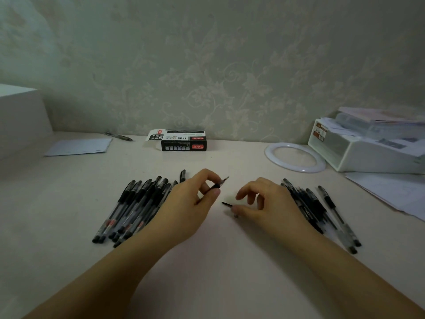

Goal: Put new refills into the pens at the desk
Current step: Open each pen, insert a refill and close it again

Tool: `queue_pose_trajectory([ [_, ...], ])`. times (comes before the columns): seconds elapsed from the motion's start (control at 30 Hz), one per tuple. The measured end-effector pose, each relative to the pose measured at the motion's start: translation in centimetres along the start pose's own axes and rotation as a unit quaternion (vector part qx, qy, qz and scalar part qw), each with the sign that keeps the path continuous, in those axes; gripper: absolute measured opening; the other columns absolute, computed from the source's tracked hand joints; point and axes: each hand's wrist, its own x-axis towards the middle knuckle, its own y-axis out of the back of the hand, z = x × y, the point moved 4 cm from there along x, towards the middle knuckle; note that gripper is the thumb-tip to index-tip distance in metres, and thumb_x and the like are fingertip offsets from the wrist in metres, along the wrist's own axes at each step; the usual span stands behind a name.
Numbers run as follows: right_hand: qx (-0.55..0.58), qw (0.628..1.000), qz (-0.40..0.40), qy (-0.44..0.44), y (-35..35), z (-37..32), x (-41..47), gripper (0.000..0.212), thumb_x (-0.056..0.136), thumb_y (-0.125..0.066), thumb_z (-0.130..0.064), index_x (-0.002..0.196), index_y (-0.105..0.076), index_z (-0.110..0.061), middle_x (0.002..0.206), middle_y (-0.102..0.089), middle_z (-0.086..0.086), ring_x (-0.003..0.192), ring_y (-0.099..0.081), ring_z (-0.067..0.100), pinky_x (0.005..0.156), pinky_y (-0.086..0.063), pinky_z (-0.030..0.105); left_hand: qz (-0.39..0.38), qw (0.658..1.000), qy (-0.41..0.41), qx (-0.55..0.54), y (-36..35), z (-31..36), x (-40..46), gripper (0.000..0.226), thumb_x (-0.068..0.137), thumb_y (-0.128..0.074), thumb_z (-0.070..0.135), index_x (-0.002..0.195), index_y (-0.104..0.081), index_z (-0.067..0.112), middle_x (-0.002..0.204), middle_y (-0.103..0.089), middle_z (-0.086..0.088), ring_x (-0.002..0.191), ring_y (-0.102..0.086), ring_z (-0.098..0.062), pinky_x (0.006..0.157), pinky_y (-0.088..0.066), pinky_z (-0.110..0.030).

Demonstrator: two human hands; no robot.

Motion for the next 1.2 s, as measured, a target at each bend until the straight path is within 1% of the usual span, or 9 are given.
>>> queue_pose_trajectory([
  [0.13,-0.035,0.998,-0.045,0.011,-0.7,0.1,-0.2,0.014,0.078,-0.079,-0.04,0.082,-0.073,-0.028,0.081,-0.057,-0.01,0.07,-0.048,-0.001,0.063,-0.033,0.01,-0.008,0.999,-0.027,0.036,0.0,0.3,-0.1,0.019,0.096,-0.051,0.024,0.111,-0.055,0.036,0.073,-0.055,0.01,0.052,-0.05,0.003,0.051,-0.035,-0.009],
  [0.23,-0.032,0.998,-0.045,0.016,-0.8,0.2,-0.2,0.008,0.082,-0.077,-0.035,0.081,-0.072,-0.028,0.079,-0.06,-0.011,0.069,-0.05,0.001,0.063,-0.034,0.01,-0.027,0.997,-0.033,0.062,-0.1,0.2,-0.2,0.024,0.097,-0.05,0.025,0.116,-0.055,0.038,0.073,-0.055,0.011,0.059,-0.051,0.008,0.054,-0.036,-0.007],
  [0.33,0.115,0.993,0.013,-0.034,-0.2,0.6,0.1,0.006,0.085,-0.074,-0.022,0.08,-0.072,-0.022,0.073,-0.069,-0.007,0.064,-0.059,0.002,0.063,-0.044,0.011,-0.043,0.996,-0.033,0.075,-0.3,0.0,-0.2,0.022,0.097,-0.05,0.026,0.112,-0.056,0.041,0.073,-0.056,0.011,0.062,-0.052,0.006,0.056,-0.036,-0.007],
  [0.4,0.239,0.967,0.05,-0.072,0.3,0.9,0.4,0.004,0.086,-0.073,-0.014,0.083,-0.073,-0.017,0.07,-0.072,-0.003,0.06,-0.062,0.002,0.059,-0.048,0.012,-0.053,0.995,-0.039,0.073,-0.4,0.2,-0.3,0.022,0.097,-0.051,0.025,0.111,-0.056,0.041,0.073,-0.057,0.01,0.06,-0.051,0.004,0.056,-0.036,-0.008],
  [0.5,0.316,0.943,0.05,-0.09,0.4,0.9,0.3,0.002,0.088,-0.071,-0.013,0.089,-0.073,-0.014,0.074,-0.075,0.0,0.062,-0.065,0.005,0.061,-0.051,0.013,-0.066,0.995,-0.051,0.063,-0.6,0.5,-0.5,0.022,0.097,-0.051,0.025,0.111,-0.057,0.041,0.075,-0.057,0.01,0.059,-0.052,0.005,0.058,-0.038,-0.006],
  [0.7,0.329,0.942,0.004,-0.06,-0.2,0.1,0.2,0.006,0.086,-0.072,-0.007,0.09,-0.074,-0.01,0.073,-0.074,0.002,0.064,-0.066,0.006,0.064,-0.052,0.015,-0.082,0.994,-0.051,0.042,-0.5,0.6,-0.4,0.021,0.096,-0.053,0.024,0.108,-0.058,0.041,0.076,-0.058,0.01,0.052,-0.049,0.001,0.052,-0.036,-0.007],
  [0.87,0.329,0.941,0.052,-0.063,0.6,0.6,0.4,0.006,0.086,-0.072,-0.008,0.09,-0.074,-0.012,0.075,-0.074,0.001,0.064,-0.065,0.005,0.064,-0.051,0.013,-0.077,0.995,-0.049,0.04,-0.4,0.5,-0.2,0.023,0.096,-0.052,0.023,0.108,-0.058,0.041,0.075,-0.058,0.01,0.053,-0.05,0.003,0.053,-0.037,-0.006],
  [1.03,0.318,0.947,-0.01,-0.035,-0.2,0.2,0.3,0.01,0.085,-0.072,-0.003,0.09,-0.074,-0.01,0.076,-0.074,0.002,0.07,-0.068,0.009,0.068,-0.054,0.017,-0.082,0.994,-0.058,0.03,-0.5,0.7,-0.3,0.02,0.095,-0.054,0.026,0.105,-0.056,0.043,0.077,-0.058,0.014,0.052,-0.05,0.001,0.052,-0.036,-0.007],
  [1.2,0.318,0.947,-0.022,-0.035,-0.4,0.4,0.4,0.01,0.083,-0.075,-0.005,0.09,-0.075,-0.012,0.077,-0.074,0.003,0.072,-0.069,0.012,0.072,-0.056,0.021,-0.067,0.995,-0.06,0.045,-0.4,0.7,-0.3,0.014,0.093,-0.058,0.027,0.1,-0.052,0.037,0.079,-0.059,0.017,0.058,-0.053,0.006,0.053,-0.037,-0.004],
])
